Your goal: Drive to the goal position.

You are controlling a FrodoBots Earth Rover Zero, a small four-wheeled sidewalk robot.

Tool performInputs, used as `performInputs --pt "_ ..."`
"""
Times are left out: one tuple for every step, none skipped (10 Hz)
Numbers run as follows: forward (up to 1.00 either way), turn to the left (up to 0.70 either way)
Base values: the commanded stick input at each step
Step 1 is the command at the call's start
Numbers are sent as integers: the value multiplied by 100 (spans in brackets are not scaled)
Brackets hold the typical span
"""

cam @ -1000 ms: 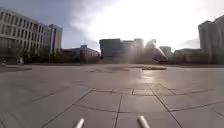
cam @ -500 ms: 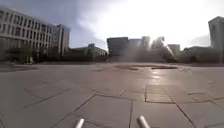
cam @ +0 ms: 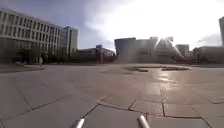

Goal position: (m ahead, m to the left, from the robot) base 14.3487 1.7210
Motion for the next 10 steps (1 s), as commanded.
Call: performInputs --pt "100 27" --pt "100 27" --pt "100 27" --pt "100 27" --pt "100 27" --pt "100 27" --pt "100 27" --pt "100 15" --pt "100 0" --pt "100 0"
